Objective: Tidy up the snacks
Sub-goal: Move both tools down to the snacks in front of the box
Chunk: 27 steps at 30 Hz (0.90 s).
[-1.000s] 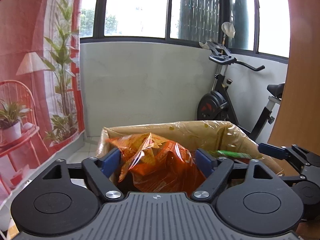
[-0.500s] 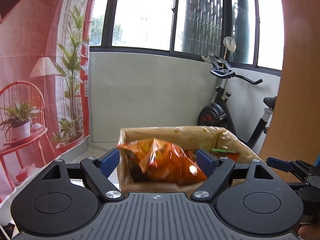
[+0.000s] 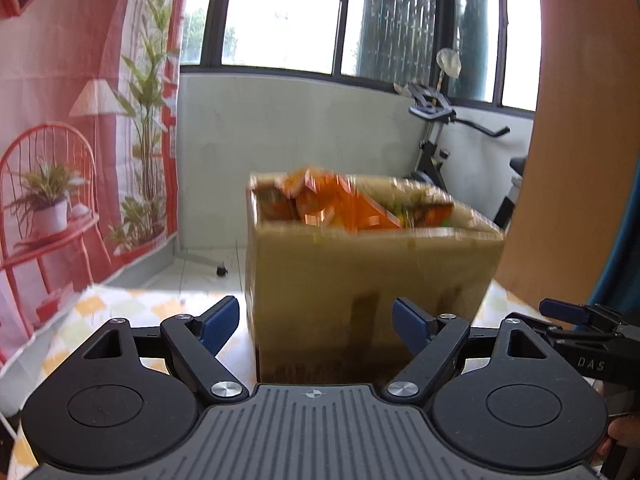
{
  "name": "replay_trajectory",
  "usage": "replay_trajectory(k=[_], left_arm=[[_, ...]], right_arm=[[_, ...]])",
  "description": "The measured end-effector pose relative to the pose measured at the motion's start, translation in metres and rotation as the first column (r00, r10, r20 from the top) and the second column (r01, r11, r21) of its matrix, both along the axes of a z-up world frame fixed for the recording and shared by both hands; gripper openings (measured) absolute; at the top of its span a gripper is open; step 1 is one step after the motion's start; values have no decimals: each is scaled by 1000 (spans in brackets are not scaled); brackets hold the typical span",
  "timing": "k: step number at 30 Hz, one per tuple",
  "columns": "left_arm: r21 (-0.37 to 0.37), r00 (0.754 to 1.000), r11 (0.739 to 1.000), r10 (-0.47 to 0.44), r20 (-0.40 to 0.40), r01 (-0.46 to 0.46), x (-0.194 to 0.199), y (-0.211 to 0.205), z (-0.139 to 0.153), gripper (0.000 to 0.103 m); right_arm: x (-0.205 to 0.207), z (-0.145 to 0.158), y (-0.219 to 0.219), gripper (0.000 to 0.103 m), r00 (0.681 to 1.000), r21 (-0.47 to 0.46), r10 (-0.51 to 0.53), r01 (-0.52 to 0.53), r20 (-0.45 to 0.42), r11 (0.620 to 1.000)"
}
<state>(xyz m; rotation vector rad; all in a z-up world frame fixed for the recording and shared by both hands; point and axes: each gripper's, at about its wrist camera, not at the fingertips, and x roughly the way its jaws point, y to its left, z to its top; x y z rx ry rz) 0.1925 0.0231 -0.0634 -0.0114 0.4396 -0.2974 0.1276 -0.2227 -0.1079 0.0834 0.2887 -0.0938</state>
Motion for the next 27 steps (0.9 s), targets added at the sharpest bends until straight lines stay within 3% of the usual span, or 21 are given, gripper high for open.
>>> replay_trajectory(k=[8, 15, 24, 27], left_arm=[[0, 998, 1000, 12, -65, -12, -18, 8, -41, 85], [-39, 989, 998, 52, -137, -58, -26, 19, -73, 84], [-32, 980, 996, 79, -184, -87, -21, 34, -86, 84], [-43, 978, 995, 84, -190, -94, -19, 37, -90, 84]], right_arm=[[-33, -40, 1, 80, 993, 69, -20, 28, -117, 997], [-56, -75, -12, 80, 961, 185, -51, 105, -273, 977], [-39, -103, -14, 81, 911, 215, -63, 162, -407, 963], [-31, -110, -18, 74, 903, 230, -65, 176, -424, 957]])
